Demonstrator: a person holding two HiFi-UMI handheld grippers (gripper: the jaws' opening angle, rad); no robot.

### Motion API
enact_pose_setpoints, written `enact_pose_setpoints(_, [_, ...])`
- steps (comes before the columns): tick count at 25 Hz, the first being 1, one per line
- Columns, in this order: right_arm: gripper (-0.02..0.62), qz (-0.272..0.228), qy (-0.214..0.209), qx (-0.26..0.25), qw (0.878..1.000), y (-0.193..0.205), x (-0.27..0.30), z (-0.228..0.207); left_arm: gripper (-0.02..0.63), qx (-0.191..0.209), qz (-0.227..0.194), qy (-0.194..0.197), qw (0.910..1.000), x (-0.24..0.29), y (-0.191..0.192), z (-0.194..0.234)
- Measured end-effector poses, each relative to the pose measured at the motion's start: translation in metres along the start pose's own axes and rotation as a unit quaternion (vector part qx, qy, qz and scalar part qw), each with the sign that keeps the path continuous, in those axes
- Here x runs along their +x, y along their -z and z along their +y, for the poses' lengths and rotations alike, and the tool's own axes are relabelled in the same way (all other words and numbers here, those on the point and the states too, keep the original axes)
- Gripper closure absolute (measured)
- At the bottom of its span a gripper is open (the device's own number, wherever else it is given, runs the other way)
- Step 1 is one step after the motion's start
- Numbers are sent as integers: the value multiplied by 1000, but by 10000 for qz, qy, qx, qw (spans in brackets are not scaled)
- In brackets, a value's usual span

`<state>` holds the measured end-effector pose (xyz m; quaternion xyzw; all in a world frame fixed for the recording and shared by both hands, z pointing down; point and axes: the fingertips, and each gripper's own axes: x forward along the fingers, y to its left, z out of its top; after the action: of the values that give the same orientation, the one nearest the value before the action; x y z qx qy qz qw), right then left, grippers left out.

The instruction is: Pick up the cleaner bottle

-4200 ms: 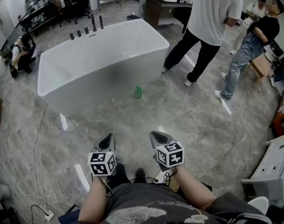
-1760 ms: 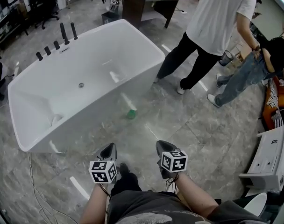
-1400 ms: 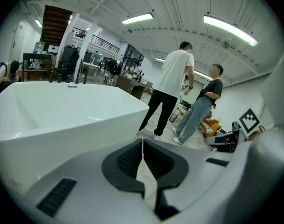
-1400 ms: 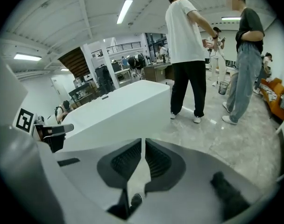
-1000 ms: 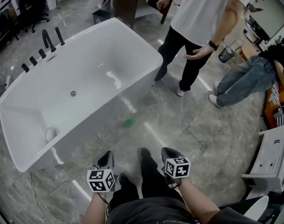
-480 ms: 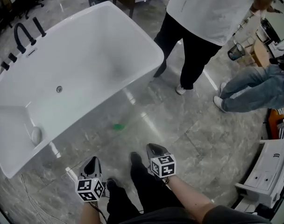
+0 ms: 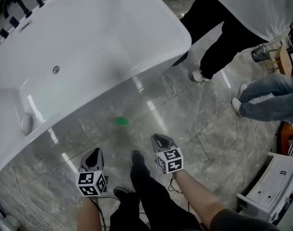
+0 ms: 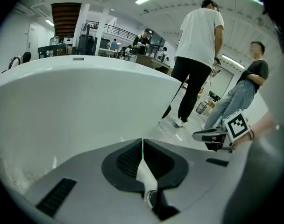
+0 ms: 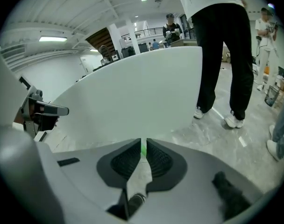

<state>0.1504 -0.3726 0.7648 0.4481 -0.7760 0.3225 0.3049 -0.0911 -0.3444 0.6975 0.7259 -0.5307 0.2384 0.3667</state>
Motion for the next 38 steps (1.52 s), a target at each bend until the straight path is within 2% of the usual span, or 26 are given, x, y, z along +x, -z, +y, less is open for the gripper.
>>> enact_pose_setpoints(5, [546, -84, -109, -492, 9987, 24, 44, 4, 586, -91, -2, -9, 10000, 35, 34, 19])
enact_pose_setpoints(8, [447, -102, -243, -821, 9963, 43, 61, 15, 586, -36, -104, 129, 9999, 40, 54, 22])
enact_pose_setpoints(10, [415, -148, -276, -903, 9954, 55, 67, 24, 586, 31, -165, 204, 9997, 39, 69, 26])
enact_pose_setpoints(17, [327, -333, -238, -322, 9986, 101, 96, 37, 586, 15, -271, 322, 9991, 57, 127, 45])
enact_pose_setpoints(23, [318, -391, -443, -765, 9953, 130, 143, 39, 586, 25, -458, 370, 9983, 106, 151, 57])
enact_pose_setpoints(26, [318, -602, -350, -1058, 9919, 131, 166, 29, 586, 110, -642, 389, 9971, 128, 150, 63])
enact_pose_setpoints(30, [319, -854, -320, -1003, 9908, 133, 198, 15, 586, 106, -886, 390, 9952, 157, 149, 75])
enact_pose_setpoints(38, [318, -1071, -637, -1423, 9820, 144, 256, 14, 586, 240, -1221, 415, 9914, 213, 164, 98])
